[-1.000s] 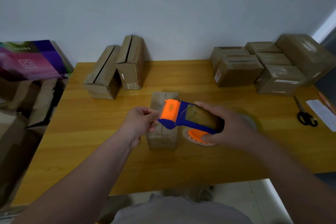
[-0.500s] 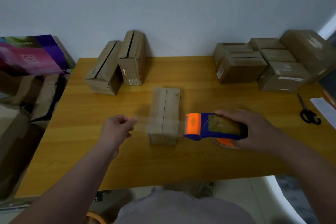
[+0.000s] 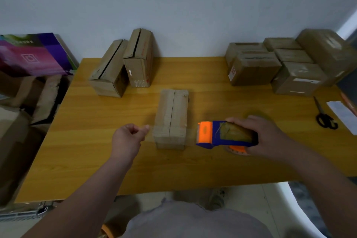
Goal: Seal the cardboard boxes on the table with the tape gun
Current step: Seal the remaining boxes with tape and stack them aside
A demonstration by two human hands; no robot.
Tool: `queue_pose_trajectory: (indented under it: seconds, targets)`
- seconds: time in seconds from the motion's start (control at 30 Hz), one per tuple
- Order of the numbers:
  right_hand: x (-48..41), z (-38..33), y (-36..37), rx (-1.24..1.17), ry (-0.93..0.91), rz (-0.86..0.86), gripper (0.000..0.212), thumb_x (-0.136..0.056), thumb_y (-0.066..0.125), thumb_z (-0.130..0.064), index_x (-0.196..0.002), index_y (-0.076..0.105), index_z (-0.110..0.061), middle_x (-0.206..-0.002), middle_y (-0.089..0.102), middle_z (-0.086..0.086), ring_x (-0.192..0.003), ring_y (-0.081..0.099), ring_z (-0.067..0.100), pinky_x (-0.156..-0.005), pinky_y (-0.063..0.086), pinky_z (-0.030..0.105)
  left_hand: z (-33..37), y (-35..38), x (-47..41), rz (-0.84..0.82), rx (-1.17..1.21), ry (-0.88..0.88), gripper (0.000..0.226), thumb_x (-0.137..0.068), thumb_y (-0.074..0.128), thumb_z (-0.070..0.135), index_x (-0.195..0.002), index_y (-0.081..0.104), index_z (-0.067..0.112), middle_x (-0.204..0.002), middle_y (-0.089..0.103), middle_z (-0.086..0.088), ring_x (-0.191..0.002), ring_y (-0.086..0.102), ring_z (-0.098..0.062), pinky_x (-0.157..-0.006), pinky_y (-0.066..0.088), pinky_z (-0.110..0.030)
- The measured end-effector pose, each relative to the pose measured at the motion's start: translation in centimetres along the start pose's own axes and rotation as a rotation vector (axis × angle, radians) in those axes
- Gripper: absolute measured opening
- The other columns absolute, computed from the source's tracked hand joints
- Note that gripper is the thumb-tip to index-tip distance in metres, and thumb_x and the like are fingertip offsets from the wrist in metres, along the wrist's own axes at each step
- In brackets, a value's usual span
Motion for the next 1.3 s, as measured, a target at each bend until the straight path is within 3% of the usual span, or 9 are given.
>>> queue_pose_trajectory:
  seconds: [0.07,0.17,0.27,0.37,0.57,0.8,1.07,1.2,1.3]
  targets:
    - [-0.1,0.0,0.0,0.009,-0.004,0.006,0.09,-0.068,0.083,-0.014,-0.12,0.03,-0.065,-0.105,0.035,-0.026,-0.124,0.041,0.024,-0.099,0.044,0.048,-0.2,0.0,0.0,0.014,-0.006,0.004,0.03,-0.088,0.067,0.028,-0.07,0.053,0.009,-0.069,0.058,-0.006,-0.063,0.05,-0.02,-0.058,0.04,-0.03]
    - [-0.5,0.0,0.0,0.035,-0.014,0.009,0.09,-0.07,0.082,-0.015,-0.118,0.027,-0.067,-0.106,0.039,-0.019,-0.117,0.043,0.019,-0.089,0.044,0.035,-0.6,0.0,-0.2,0.028,-0.021,0.005,0.031,-0.088,0.067,0.029,-0.067,0.052,0.011,-0.068,0.059,-0.006,-0.062,0.05,-0.02,-0.057,0.039,-0.03]
    - [-0.9,0.5,0.2,0.05,0.016,0.003,0.09,-0.069,0.083,-0.018,-0.118,0.027,-0.07,-0.124,0.042,-0.001,-0.126,0.04,0.026,-0.097,0.044,0.045,-0.9,-0.1,-0.3,0.038,-0.034,0.007,0.033,-0.088,0.067,0.03,-0.065,0.052,0.011,-0.068,0.059,-0.006,-0.061,0.05,-0.021,-0.059,0.041,-0.032]
    - [-1.2,0.5,0.4,0.057,0.011,0.008,0.091,-0.069,0.084,-0.022,-0.121,0.027,-0.07,-0.13,0.043,0.0,-0.131,0.036,0.025,-0.103,0.04,0.048,-1.2,-0.1,-0.5,0.048,-0.037,-0.007,0.033,-0.089,0.067,0.029,-0.065,0.053,0.011,-0.068,0.059,-0.006,-0.061,0.051,-0.021,-0.062,0.042,-0.034]
    - [-1.8,0.2,1.1,0.074,-0.011,-0.029,0.085,-0.074,0.081,-0.019,-0.127,0.027,-0.059,-0.115,0.043,-0.001,-0.11,0.045,0.015,-0.084,0.043,0.023,-1.7,0.4,-0.9,0.026,-0.135,-0.007,0.034,-0.091,0.065,0.03,-0.065,0.054,0.011,-0.066,0.06,-0.006,-0.062,0.053,-0.025,-0.066,0.049,-0.043]
    - [-2.9,-0.4,2.7,0.086,-0.005,-0.06,0.085,-0.074,0.082,-0.028,-0.137,0.03,-0.053,-0.109,0.044,-0.002,-0.103,0.047,0.014,-0.087,0.048,0.032,-2.4,1.3,-1.4,-0.074,-0.174,-0.035,0.033,-0.092,0.062,0.031,-0.068,0.055,0.01,-0.069,0.059,-0.007,-0.06,0.049,-0.023,-0.061,0.043,-0.037]
    - [-3.3,-0.4,3.3,0.098,0.022,-0.088,0.087,-0.075,0.079,-0.022,-0.143,0.031,-0.047,-0.105,0.041,-0.001,-0.097,0.046,0.013,-0.082,0.045,0.031,-2.8,1.8,-1.2,-0.171,-0.086,-0.066,0.033,-0.095,0.058,0.029,-0.069,0.053,0.008,-0.066,0.053,-0.007,-0.065,0.048,-0.023,-0.071,0.047,-0.042]
    - [-3.3,-0.5,3.3,0.107,0.031,-0.083,0.087,-0.075,0.079,-0.021,-0.144,0.03,-0.046,-0.105,0.041,-0.001,-0.097,0.045,0.014,-0.083,0.046,0.032,-3.0,2.1,-1.1,-0.218,-0.05,-0.109,0.03,-0.096,0.055,0.031,-0.082,0.055,0.005,-0.071,0.053,-0.008,-0.067,0.049,-0.022,-0.067,0.046,-0.037]
    - [-3.3,-0.5,3.4,0.116,0.045,-0.092,0.087,-0.076,0.078,-0.021,-0.145,0.03,-0.044,-0.108,0.042,0.002,-0.102,0.045,0.016,-0.087,0.047,0.037,-2.9,2.4,-1.1,-0.235,-0.078,-0.11,0.03,-0.097,0.053,0.034,-0.092,0.057,0.005,-0.081,0.057,-0.01,-0.072,0.052,-0.022,-0.073,0.05,-0.041]
Point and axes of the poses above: each hand's wrist, its own x-axis away from the middle knuckle, its own y-axis out of the palm, z = x × y, the point moved 6 cm from there along -x, towards the middle knuckle
